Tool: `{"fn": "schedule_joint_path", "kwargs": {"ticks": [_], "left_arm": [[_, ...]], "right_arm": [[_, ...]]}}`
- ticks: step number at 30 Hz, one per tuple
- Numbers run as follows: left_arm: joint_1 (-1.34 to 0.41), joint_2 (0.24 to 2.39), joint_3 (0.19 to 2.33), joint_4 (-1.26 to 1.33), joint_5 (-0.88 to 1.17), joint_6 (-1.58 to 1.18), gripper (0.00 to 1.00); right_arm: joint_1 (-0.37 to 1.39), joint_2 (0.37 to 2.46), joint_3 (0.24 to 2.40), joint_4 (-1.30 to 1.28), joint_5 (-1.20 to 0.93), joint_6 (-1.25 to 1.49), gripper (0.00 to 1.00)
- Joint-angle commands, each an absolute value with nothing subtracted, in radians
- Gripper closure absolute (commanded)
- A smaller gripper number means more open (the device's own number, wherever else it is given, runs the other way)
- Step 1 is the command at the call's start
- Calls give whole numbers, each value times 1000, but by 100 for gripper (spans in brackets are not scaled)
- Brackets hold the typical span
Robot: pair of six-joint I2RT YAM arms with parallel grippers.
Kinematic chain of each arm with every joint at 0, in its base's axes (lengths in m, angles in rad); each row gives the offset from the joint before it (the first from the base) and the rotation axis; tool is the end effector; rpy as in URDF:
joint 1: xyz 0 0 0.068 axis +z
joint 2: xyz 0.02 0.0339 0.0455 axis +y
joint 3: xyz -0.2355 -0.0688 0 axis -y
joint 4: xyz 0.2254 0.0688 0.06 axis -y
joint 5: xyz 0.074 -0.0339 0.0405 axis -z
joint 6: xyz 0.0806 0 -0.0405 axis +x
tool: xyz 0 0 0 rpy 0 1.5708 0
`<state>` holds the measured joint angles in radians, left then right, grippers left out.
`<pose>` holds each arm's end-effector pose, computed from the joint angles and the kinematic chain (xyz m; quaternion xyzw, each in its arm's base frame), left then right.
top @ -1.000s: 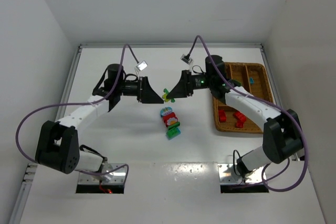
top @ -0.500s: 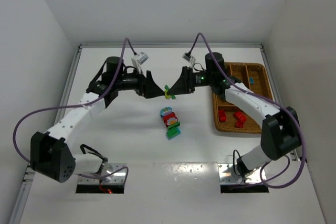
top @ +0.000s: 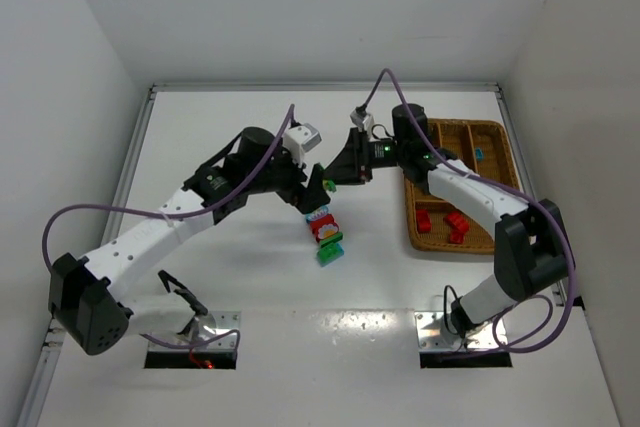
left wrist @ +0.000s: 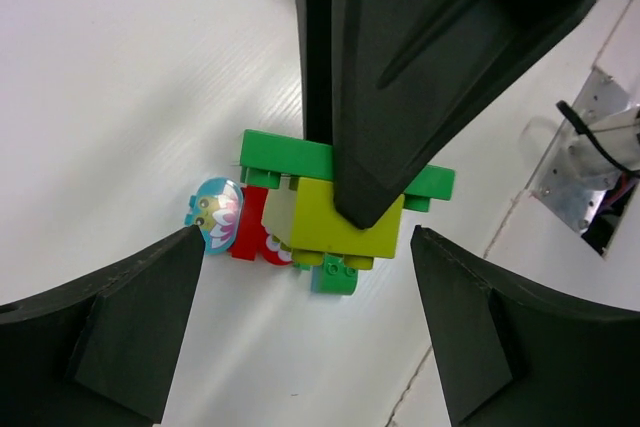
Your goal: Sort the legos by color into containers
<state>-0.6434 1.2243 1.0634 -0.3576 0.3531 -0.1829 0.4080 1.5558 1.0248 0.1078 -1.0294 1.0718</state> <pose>0.2250 -0.2035 0.2840 0.2802 0.8087 -0.3376 0.3918 0.2907 0.2009 0.2391 -0.0144 0.7782 0.6239 0.0702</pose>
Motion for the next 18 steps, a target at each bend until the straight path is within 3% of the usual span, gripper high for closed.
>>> {"fn": "schedule_joint_path", "kwargs": {"ticks": [1,7,12,18], "left_arm": [[-657,1226,1094,-354,273,-149,11],[-657,1226,1094,-345,264,-149,26],[-657,1206,1094,-336,264,-149,28],[-647,1187,1094,-296,336,-149,41]], "right_arm": [[410,1562,1032,186,-1071,1155,84],[410,1571,1032,198,-1071,1155,84],[410,1571,1023,189,-1071,1155,84],[419,1580,1023,198,-1071,1155,84]]}}
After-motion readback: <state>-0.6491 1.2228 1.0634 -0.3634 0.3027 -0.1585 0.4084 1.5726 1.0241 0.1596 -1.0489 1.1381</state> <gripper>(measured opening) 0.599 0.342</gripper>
